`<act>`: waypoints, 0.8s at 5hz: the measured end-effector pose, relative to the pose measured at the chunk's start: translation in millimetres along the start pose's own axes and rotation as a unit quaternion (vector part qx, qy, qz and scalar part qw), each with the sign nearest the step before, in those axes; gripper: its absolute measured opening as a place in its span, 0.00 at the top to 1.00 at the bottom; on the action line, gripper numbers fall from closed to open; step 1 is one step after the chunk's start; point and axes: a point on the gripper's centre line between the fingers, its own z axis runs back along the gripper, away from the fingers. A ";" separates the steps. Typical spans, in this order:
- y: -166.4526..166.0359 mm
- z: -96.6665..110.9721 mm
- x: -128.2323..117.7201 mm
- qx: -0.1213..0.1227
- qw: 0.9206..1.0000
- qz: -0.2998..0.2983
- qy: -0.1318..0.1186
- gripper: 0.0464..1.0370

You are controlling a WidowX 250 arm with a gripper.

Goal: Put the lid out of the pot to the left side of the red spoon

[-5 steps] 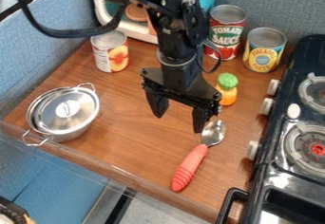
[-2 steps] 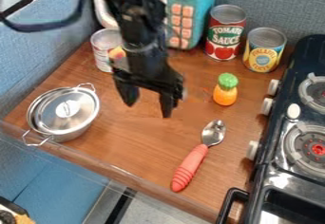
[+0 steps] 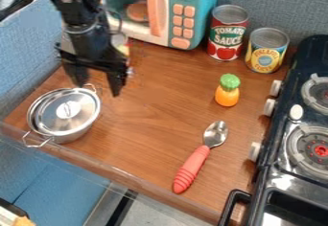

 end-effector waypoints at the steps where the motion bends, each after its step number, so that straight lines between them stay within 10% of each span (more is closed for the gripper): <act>1: 31.7 -23.3 -4.1 0.004 0.999 0.034 0.028 0.04; 4: 45.8 -47.3 -23.4 -0.029 0.994 0.060 0.082 0.09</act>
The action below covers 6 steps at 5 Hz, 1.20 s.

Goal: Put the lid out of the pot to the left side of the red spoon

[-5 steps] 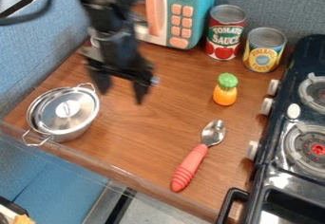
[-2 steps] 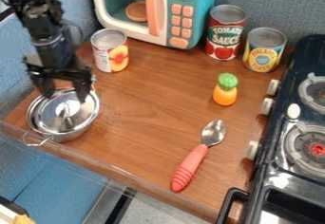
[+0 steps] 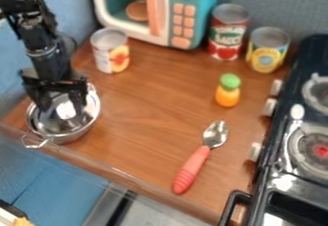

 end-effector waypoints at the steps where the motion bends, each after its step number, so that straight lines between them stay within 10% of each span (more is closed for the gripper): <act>1: 1.3 0.1 -0.3 -0.004 1.000 0.002 -0.002 0.38; 3: 0.2 -1.5 0.2 0.004 1.000 0.003 0.002 0.90; 6: -86.3 57.9 0.8 -0.019 0.992 -0.096 -0.075 0.99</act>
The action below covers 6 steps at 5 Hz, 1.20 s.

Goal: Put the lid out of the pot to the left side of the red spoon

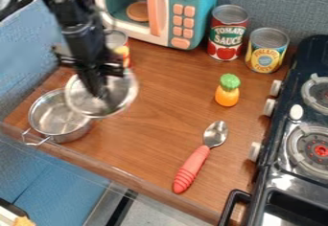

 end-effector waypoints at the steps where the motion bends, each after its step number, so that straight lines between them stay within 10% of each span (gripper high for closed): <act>1: -36.1 -5.6 -0.8 -0.018 0.999 -0.046 0.001 0.99; 4: -45.3 -82.4 -28.6 0.003 0.995 -0.055 0.082 0.99; 6: -41.1 -92.8 -25.4 0.022 0.995 -0.053 0.079 0.97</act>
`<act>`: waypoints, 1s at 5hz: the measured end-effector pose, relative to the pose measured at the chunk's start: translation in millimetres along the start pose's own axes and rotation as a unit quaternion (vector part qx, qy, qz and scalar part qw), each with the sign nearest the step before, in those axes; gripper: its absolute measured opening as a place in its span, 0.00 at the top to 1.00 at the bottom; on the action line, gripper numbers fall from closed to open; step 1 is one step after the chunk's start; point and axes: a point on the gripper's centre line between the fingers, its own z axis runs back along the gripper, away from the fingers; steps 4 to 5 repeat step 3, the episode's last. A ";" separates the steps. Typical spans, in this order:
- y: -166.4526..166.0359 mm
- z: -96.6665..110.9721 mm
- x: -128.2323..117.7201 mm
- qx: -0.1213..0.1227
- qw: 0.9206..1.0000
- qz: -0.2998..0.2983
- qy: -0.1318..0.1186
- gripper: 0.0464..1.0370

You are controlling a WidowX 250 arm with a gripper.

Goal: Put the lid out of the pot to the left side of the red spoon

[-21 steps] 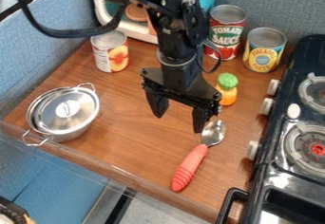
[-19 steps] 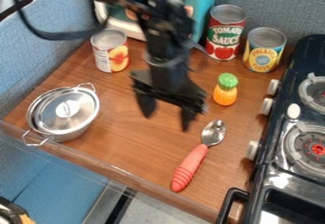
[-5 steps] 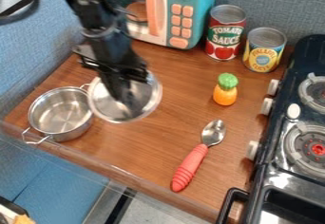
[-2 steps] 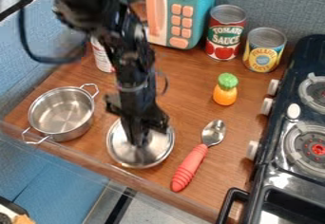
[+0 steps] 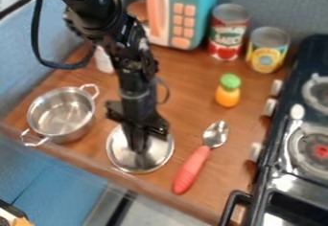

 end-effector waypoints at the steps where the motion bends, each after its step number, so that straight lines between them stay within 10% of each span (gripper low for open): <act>1: -5.5 4.0 -5.5 0.005 1.000 0.005 -0.001 0.81; 3: -9.0 58.6 11.5 0.000 0.998 0.031 -0.058 0.22; 5: -9.0 58.6 11.5 0.000 0.998 0.031 -0.058 0.22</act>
